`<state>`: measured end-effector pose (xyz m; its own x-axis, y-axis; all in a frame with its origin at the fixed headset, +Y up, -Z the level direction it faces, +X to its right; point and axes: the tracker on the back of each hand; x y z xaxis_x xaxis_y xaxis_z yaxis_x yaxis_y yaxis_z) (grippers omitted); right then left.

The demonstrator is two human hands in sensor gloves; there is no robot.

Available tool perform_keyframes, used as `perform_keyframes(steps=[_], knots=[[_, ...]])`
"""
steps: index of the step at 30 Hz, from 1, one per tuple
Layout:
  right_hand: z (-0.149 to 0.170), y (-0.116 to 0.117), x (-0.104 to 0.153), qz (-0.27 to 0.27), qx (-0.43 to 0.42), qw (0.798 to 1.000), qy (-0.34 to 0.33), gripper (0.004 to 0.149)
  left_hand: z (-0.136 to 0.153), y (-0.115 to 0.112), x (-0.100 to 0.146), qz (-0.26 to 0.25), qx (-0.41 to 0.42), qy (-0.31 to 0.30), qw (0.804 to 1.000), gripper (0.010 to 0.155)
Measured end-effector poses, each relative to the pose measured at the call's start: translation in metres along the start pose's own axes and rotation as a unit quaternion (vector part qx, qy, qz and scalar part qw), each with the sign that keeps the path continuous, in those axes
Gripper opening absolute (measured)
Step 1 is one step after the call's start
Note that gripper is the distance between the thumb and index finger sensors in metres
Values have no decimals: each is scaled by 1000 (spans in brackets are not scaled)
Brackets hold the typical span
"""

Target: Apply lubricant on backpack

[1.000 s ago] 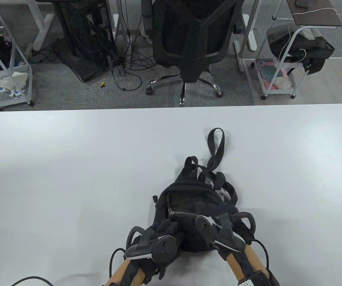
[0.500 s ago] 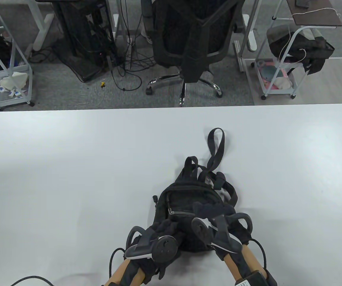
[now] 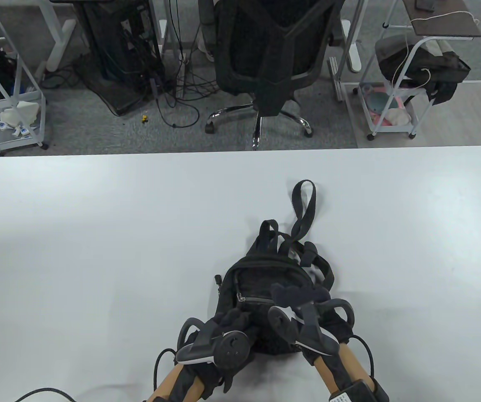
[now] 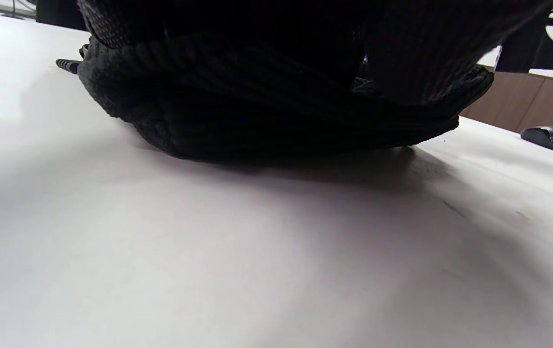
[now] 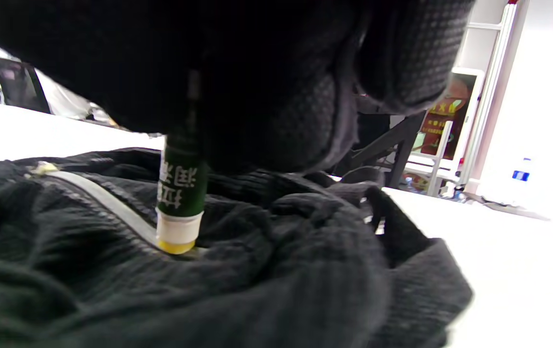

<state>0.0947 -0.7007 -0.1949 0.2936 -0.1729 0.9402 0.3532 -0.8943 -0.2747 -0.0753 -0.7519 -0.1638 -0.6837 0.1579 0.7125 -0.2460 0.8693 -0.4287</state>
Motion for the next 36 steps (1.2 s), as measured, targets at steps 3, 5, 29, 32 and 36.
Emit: perform_keyframes(steps=[3,5,29,32,36], knots=[[-1,0,0,1,-5,1000,-1,42,0,0,0,1,2,0,1000,63],[-5,1,-2,3,-6,1000,-3,42,1,0,0,0,3,0,1000,63],[-9,1,-4,7,-65,998,-9,43,0,0,0,1,-1,-1,1000,63],[-8,0,-4,3,-25,1000,-4,42,1,0,0,1,-1,1,1000,63],[-10,0,-4,8,-33,999,-6,42,2,0,0,2,4,1,1000,63]])
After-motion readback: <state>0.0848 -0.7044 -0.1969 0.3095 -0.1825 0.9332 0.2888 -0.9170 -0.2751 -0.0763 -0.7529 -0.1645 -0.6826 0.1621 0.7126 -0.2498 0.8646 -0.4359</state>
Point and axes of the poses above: the tracker on the back of each hand, its own z axis roughly to the little-finger side, its own x axis roughly from the fingertips to the wrist, y = z × x, and after that the axes turned 14 degrees about x, right-handed
